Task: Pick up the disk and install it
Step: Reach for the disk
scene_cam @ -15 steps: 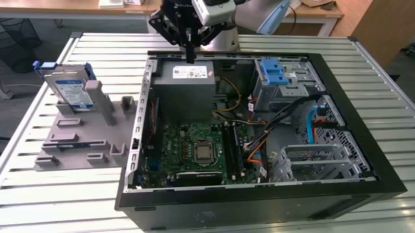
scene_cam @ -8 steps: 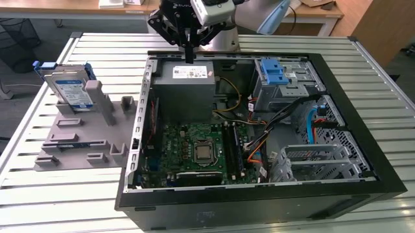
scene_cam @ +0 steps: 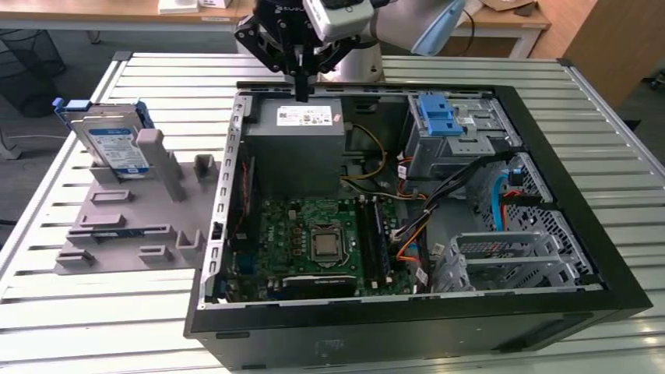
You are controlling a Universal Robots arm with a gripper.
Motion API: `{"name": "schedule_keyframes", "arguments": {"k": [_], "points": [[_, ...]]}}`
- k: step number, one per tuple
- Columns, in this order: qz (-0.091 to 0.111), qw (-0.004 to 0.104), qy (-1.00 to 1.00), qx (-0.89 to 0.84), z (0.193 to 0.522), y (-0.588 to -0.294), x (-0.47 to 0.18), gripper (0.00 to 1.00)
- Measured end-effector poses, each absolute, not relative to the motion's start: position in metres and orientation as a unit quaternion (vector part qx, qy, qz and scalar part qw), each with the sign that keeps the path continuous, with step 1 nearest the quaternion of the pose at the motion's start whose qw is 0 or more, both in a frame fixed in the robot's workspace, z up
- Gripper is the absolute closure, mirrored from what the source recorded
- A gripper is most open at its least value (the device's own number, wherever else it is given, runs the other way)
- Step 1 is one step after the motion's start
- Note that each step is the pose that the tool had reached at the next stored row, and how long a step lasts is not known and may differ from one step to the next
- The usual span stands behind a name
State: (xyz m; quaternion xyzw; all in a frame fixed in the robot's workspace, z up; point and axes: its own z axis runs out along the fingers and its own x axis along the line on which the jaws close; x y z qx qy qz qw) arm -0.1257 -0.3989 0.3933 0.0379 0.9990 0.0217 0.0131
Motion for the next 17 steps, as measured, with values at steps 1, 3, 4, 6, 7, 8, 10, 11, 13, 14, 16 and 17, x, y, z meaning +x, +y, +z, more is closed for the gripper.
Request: {"name": "schedule_keyframes", "arguments": {"k": [1, 3, 4, 6, 7, 8, 10, 11, 13, 14, 16, 17], "points": [[0.022, 0.013, 0.999, 0.038, 0.3933, -0.3989, -0.1259, 0.89], [0.022, 0.013, 0.999, 0.038, 0.3932, -0.3989, -0.1265, 0.89], [0.022, 0.013, 0.999, 0.038, 0.3932, -0.3989, -0.1268, 0.89], [0.022, 0.013, 0.999, 0.038, 0.3932, -0.3990, -0.1276, 0.89], [0.022, 0.013, 0.999, 0.038, 0.3931, -0.3989, -0.1281, 0.89], [0.022, 0.013, 0.999, 0.038, 0.3931, -0.3989, -0.1287, 0.89], [0.022, 0.013, 0.999, 0.038, 0.3931, -0.3989, -0.1292, 0.89], [0.022, 0.013, 0.999, 0.038, 0.3931, -0.3989, -0.1292, 0.89], [0.022, 0.013, 0.999, 0.038, 0.3931, -0.3989, -0.1293, 0.89], [0.022, 0.013, 0.999, 0.038, 0.3931, -0.3989, -0.1293, 0.89], [0.022, 0.013, 0.999, 0.038, 0.3931, -0.3989, -0.1294, 0.89], [0.022, 0.013, 0.999, 0.038, 0.3931, -0.3989, -0.1298, 0.89]]}}
